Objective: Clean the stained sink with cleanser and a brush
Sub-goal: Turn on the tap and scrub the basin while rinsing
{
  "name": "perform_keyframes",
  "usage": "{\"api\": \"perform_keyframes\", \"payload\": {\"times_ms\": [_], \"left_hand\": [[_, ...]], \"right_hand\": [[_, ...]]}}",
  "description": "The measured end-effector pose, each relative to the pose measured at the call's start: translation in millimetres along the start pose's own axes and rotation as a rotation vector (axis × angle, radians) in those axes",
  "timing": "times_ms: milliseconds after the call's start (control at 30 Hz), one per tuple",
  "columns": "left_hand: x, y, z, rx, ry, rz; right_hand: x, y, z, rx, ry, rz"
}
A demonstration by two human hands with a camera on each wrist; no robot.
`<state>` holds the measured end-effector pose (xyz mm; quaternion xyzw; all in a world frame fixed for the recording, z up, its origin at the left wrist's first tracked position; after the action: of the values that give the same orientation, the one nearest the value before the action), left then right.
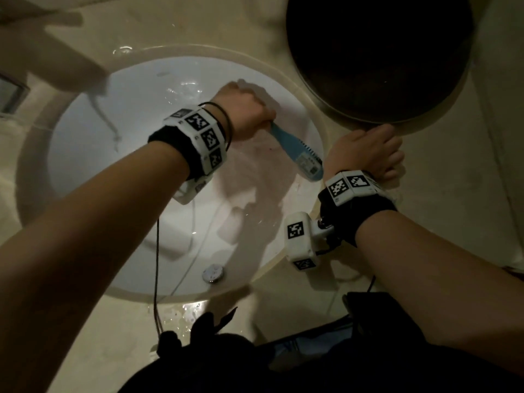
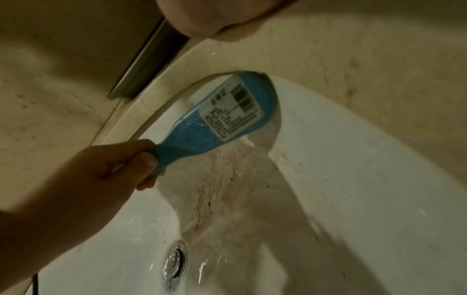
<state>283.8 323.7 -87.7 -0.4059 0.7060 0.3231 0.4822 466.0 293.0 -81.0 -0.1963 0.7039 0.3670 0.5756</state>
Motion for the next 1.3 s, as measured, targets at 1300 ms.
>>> {"api": "perform_keyframes", "payload": {"times_ms": [1300], "left_hand": [[36, 3, -79, -0.315, 0.408, -0.409]], "right_hand": [[0, 0, -1, -0.016, -0.011, 0.053]]}}
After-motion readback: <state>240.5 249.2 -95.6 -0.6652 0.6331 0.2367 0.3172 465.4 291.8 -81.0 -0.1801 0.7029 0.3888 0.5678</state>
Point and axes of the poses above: each hand's wrist, its own z-axis towards the middle knuckle, its own x-axis out of the palm, y = z × x, the point moved 3 cm from there along z, towards the middle knuckle, and after that the axes turned 5 degrees about -y, right-handed, at the moved point
